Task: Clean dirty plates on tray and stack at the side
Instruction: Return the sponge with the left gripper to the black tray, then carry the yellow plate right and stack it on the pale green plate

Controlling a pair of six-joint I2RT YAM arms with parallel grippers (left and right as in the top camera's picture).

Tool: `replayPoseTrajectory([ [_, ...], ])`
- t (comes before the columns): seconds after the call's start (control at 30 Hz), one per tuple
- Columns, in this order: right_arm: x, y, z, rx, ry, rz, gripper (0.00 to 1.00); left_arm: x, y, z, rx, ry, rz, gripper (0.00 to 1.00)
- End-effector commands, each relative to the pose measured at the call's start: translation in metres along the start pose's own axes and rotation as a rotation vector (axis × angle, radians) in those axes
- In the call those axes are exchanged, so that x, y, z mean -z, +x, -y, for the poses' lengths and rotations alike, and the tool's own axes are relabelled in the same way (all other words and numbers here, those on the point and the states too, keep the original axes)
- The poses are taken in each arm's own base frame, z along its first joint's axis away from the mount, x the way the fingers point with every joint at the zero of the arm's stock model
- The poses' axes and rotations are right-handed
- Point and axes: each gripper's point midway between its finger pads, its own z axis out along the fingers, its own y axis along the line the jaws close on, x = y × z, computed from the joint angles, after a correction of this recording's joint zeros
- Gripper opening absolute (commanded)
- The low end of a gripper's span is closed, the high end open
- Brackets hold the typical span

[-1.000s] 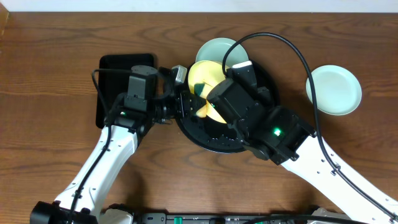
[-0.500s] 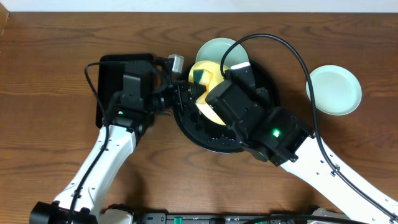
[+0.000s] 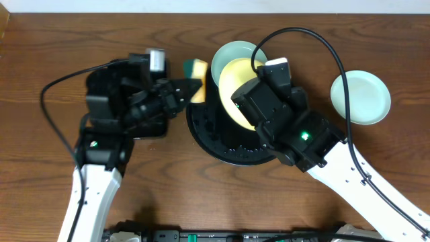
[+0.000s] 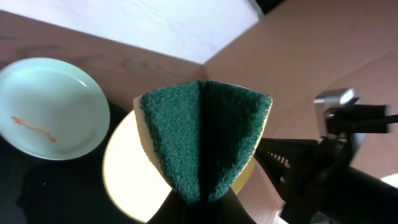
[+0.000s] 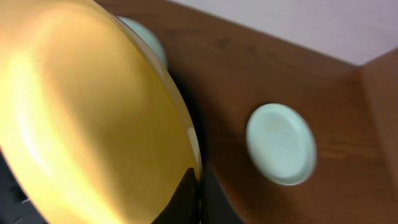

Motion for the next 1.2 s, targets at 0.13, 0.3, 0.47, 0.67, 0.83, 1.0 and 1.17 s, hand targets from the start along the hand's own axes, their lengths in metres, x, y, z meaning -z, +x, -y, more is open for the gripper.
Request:
replayPoseTrajectory([
  [0.13, 0.013, -0.023, 0.058, 0.011, 0.335, 0.143, 0.01, 0.024, -0.003, -0.028, 0.146, -0.107, 0.016, 0.08],
  [0.3, 0.02, -0.029, 0.05, 0.051, 0.408, 0.197, 0.01, 0.031, 0.009, -0.063, 0.278, -0.194, -0.022, 0.08],
  [0.47, 0.01, -0.021, 0.029, 0.051, 0.355, 0.168, 0.01, 0.031, 0.018, -0.079, 0.293, -0.225, -0.056, 0.08],
  [0.67, -0.04, 0.007, 0.017, -0.064, 0.122, -0.07, 0.01, 0.032, 0.031, -0.086, 0.3, -0.245, -0.103, 0.08],
  [0.83, -0.088, 0.021, 0.061, -0.259, 0.005, -0.241, 0.01, 0.033, 0.036, -0.087, 0.313, -0.252, -0.119, 0.08],
  [1.0, -0.126, 0.046, 0.14, -0.532, -0.061, -0.356, 0.01, 0.033, 0.037, -0.087, 0.317, -0.255, -0.121, 0.08],
  [1.17, -0.155, 0.087, 0.222, -0.79, -0.009, -0.421, 0.01, 0.033, 0.037, -0.087, 0.318, -0.257, -0.121, 0.08],
])
